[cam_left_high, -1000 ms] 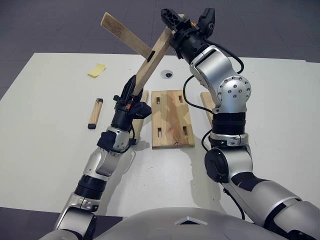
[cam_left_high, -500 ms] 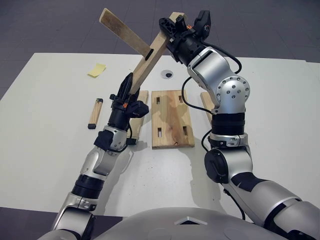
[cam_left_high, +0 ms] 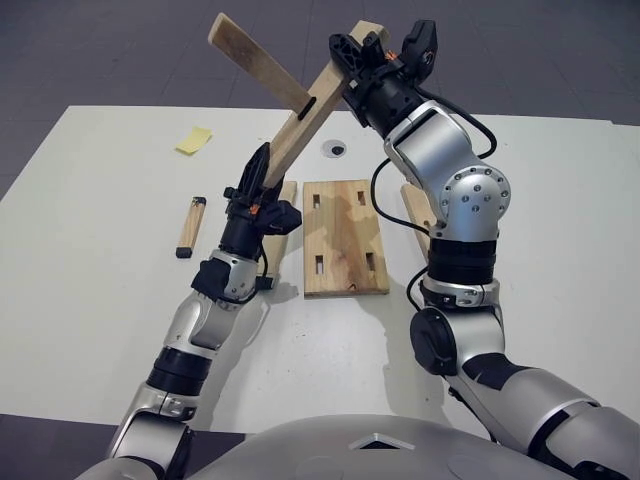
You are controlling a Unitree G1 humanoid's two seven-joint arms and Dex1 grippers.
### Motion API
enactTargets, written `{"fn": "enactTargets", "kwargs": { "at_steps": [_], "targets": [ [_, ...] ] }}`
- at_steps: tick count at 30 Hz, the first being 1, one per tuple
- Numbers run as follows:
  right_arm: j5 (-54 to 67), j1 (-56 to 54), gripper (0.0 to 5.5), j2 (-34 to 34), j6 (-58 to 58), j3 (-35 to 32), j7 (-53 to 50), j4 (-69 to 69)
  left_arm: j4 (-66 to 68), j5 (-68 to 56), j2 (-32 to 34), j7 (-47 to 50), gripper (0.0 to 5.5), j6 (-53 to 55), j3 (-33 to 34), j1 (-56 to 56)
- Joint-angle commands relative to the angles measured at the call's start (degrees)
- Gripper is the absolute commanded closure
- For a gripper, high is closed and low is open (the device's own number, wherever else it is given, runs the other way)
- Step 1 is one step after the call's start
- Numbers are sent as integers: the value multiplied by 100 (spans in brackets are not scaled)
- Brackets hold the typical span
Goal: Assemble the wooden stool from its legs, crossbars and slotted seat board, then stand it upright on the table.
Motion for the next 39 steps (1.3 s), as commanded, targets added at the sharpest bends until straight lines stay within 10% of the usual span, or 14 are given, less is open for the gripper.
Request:
{"fn": "enactTargets", "kwargs": {
  "at_steps": [1, 10, 24, 39],
  "targets": [
    [-144, 333, 447, 79, 95, 154, 253, -355, -62, 33, -78, -158, 321, 105, -67, -162],
    [-612, 391, 447, -513, -184, -299, 569, -885, -211, -663, 394, -1358, 169, -132, -172, 304],
    [-1159, 816, 448, -1609, -105, -1136, 580, -910, -2426, -2711, 1958, -5896, 10, 693, -680, 347],
    [-1142, 822, 448, -1188, -134, -979, 595, -1059, -540, -566, 1254, -4727, 10, 388, -1423, -278]
  ]
}}
